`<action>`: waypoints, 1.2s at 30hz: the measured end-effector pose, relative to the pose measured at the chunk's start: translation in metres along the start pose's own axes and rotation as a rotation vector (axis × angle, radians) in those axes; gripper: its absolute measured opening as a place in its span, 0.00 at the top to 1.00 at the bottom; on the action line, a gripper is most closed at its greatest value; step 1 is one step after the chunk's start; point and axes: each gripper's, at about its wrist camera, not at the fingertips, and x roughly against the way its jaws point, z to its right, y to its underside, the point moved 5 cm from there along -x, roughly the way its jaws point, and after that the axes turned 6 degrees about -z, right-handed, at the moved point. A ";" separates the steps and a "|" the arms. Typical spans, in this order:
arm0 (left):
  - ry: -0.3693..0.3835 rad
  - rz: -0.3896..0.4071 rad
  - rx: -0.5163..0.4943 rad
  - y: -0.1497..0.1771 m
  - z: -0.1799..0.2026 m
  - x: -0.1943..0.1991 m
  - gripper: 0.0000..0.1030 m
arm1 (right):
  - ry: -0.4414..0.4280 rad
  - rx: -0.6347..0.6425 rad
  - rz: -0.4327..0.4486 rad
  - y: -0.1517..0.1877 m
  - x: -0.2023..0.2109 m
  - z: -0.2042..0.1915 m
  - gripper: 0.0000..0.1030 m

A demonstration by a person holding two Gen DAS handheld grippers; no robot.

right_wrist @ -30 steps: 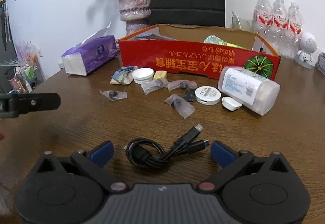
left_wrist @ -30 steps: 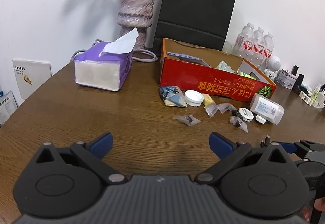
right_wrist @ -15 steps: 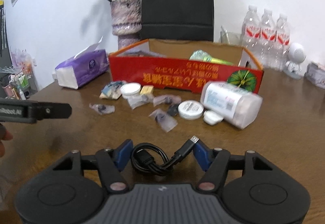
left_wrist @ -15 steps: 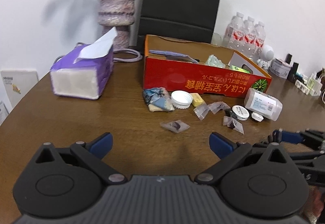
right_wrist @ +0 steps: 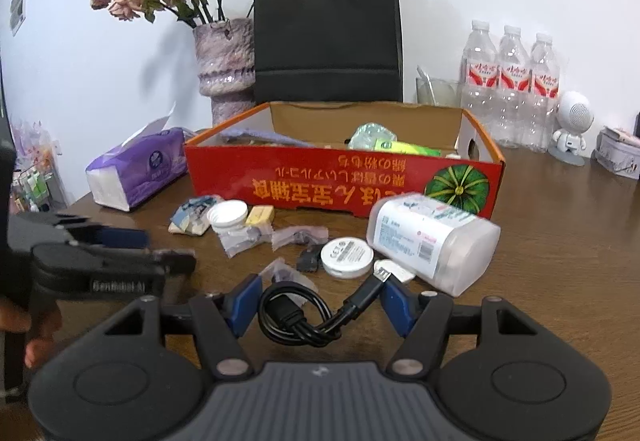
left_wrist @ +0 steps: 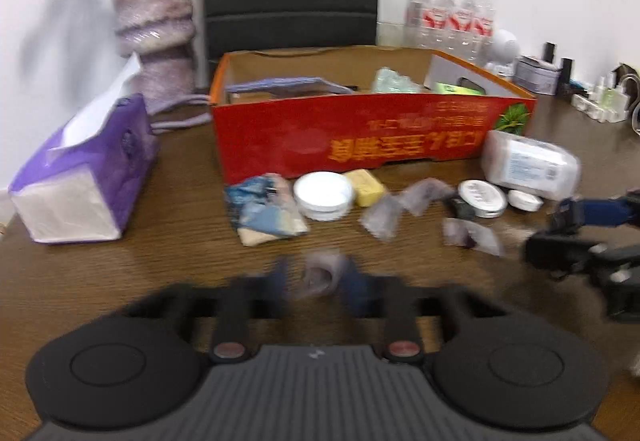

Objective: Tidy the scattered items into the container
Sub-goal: 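Grasp the black cable with the right tool while the left reaches a small packet, then carry cable and packet into the cardboard box and open both tools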

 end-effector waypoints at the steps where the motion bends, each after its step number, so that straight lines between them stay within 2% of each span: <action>1: -0.013 0.001 -0.006 0.002 0.002 0.002 0.84 | -0.004 -0.001 -0.005 0.001 -0.001 0.000 0.38; 3: -0.017 0.010 0.001 0.006 0.003 0.007 0.84 | -0.014 -0.007 -0.006 0.002 -0.001 0.001 0.38; 5: 0.013 0.017 0.024 0.006 0.003 0.011 0.84 | -0.021 -0.013 0.002 0.001 0.002 0.001 0.38; 11: 0.035 0.087 0.043 -0.001 0.010 0.033 0.84 | -0.022 -0.020 0.026 0.000 0.009 0.000 0.38; 16: 0.069 0.147 0.061 -0.023 0.018 0.050 0.84 | -0.026 -0.018 0.062 -0.011 0.017 -0.001 0.38; 20: 0.068 0.219 0.088 -0.054 0.021 0.061 0.84 | -0.007 -0.012 0.108 -0.037 0.025 0.002 0.38; 25: 0.073 0.304 0.139 -0.093 0.026 0.062 0.84 | 0.032 -0.040 0.200 -0.086 0.030 0.010 0.38; 30: 0.046 0.364 0.270 -0.127 0.014 0.047 0.84 | 0.097 -0.084 0.262 -0.129 0.016 0.027 0.38; 33: 0.050 0.374 0.335 -0.146 0.009 0.029 0.84 | 0.130 -0.109 0.278 -0.149 0.002 0.037 0.38; 36: 0.009 0.358 0.344 -0.157 0.005 0.005 0.84 | 0.146 -0.106 0.275 -0.163 -0.018 0.044 0.38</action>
